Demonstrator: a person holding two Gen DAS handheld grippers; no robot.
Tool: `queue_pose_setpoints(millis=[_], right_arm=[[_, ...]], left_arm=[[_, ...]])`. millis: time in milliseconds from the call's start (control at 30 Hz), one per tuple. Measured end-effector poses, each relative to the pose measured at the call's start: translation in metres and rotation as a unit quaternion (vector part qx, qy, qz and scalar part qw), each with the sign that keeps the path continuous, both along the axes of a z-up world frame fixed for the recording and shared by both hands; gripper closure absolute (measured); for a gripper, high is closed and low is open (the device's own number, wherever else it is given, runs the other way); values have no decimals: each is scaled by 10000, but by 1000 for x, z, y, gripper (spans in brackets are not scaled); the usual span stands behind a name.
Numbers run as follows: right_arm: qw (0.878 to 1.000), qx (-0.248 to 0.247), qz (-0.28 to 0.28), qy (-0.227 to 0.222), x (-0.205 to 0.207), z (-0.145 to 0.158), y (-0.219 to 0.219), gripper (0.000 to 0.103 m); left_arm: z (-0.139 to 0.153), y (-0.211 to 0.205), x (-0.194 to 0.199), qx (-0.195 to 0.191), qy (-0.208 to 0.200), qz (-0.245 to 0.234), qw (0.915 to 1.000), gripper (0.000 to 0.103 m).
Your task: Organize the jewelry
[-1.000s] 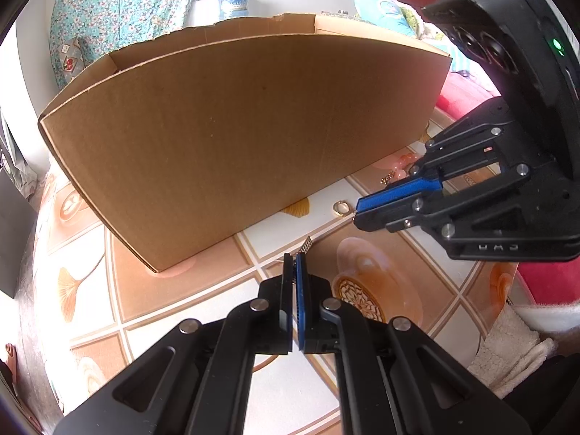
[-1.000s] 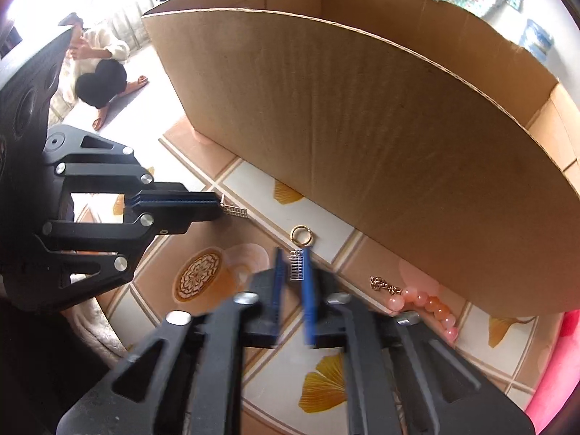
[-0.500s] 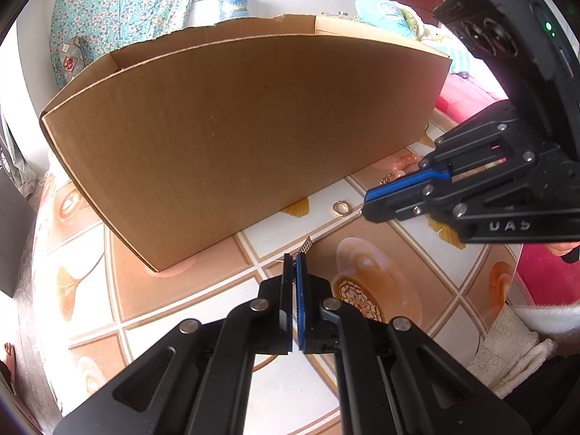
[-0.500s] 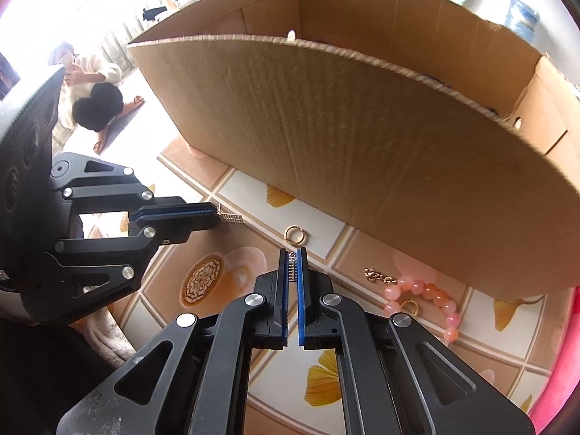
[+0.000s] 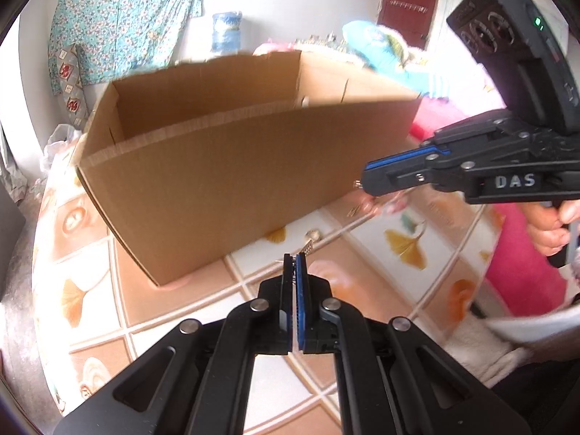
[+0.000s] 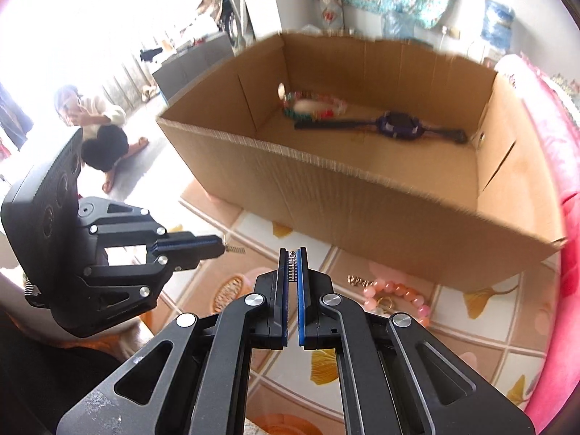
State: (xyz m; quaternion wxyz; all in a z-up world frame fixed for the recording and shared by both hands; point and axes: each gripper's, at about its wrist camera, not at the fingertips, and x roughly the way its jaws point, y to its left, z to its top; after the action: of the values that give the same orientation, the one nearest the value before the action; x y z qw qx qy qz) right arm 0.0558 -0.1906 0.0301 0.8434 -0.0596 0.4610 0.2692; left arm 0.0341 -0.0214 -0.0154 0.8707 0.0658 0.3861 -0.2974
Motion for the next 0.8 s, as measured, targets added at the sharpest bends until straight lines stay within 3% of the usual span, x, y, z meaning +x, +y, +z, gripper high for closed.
queue_pose_setpoints(millis=[267, 400, 567, 800], right_arm=[[9948, 595, 35, -822, -16, 62, -6, 101], [9919, 701, -21, -1056, 0, 76, -4, 101], [9964, 641, -145, -531, 43, 60, -1, 101], [9981, 471, -367, 174, 80, 28, 8, 100]], left_arm=[[69, 6, -15, -667, -635, -368, 9951, 102], [94, 3, -3, -745, -829, -395, 9930, 102], [94, -8, 41, -301, -510, -209, 9980, 102], [61, -14, 107, 264, 396, 145, 9988, 102]])
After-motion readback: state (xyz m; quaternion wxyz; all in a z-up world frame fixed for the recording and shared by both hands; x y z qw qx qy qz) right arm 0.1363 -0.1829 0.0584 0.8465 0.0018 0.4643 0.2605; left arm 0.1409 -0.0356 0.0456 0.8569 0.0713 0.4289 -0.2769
